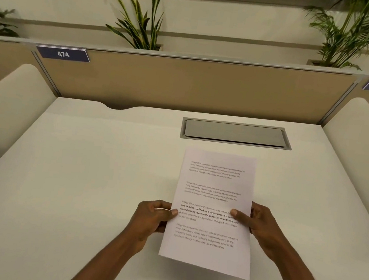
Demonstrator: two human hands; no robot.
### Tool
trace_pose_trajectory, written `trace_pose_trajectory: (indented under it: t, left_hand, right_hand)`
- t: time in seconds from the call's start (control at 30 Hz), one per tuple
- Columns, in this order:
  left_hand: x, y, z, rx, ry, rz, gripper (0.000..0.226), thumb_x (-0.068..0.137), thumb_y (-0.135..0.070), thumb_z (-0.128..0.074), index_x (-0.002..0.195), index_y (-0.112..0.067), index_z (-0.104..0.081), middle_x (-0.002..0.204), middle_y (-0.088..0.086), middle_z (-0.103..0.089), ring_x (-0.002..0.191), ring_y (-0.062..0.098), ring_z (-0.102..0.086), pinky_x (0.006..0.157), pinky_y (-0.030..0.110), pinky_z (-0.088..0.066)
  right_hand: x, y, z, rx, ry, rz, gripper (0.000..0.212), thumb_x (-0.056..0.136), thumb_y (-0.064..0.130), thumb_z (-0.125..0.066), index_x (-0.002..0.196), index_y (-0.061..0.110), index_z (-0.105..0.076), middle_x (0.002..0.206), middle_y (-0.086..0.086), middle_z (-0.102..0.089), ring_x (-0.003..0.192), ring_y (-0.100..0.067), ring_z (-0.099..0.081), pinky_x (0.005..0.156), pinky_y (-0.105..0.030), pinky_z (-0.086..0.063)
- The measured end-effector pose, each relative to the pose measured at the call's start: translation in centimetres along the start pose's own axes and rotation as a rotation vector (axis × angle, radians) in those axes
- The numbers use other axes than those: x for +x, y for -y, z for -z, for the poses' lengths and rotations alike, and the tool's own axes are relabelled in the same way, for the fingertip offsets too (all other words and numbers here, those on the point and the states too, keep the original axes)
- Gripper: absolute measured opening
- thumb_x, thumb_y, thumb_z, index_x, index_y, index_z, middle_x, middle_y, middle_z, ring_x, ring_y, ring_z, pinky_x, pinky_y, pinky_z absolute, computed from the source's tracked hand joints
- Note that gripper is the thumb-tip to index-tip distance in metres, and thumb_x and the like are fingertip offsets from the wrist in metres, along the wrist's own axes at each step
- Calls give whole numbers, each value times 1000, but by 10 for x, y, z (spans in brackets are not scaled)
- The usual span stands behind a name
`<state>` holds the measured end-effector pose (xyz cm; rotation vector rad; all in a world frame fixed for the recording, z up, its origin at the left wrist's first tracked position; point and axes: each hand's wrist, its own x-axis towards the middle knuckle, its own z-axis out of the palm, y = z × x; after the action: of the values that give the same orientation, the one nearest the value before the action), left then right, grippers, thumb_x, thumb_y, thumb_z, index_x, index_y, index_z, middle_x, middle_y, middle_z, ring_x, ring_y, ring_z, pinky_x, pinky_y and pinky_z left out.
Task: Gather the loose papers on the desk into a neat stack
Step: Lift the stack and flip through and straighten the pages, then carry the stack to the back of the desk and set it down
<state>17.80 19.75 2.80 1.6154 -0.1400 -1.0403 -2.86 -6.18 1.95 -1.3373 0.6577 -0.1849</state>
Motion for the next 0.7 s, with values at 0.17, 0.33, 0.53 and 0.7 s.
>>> trace_pose_trajectory:
  t: [0.17,0.33,0.53,0.7]
  left_hand:
    - [-3,-14,-6,163,-6,-114,17,100,-19,-80,110,-6,-79,101,8,-88,96,28,-86,87,49,-69]
    - [-3,-12,-6,159,-75,-213,6,100,-18,-79,105,-18,-82,98,3,-88,93,23,-86,88,48,-68]
    - [-9,-6,11,101,-80,-252,12,100,-17,-79,105,-26,-84,103,0,-88,95,22,-86,83,41,-66]
    - [-14,-8,39,91,-79,-263,14,100,-16,-79,104,-28,-84,102,0,-88,94,22,-86,78,36,-66]
  right_hand:
    - [-1,13,-6,-52,28,25,47,85,49,-90,127,30,-80,126,-1,-83,111,-26,-82,84,-28,-66]
    - [-2,21,-14,-40,-17,41,37,91,40,-87,125,27,-81,124,-3,-83,111,-27,-82,87,-31,-67]
    - [-13,29,-38,16,-84,60,30,92,37,-83,120,27,-83,121,-3,-84,108,-26,-83,82,-27,-66]
    - [-21,22,-67,103,-176,73,28,91,37,-82,115,23,-83,118,-8,-85,105,-29,-83,80,-30,-67]
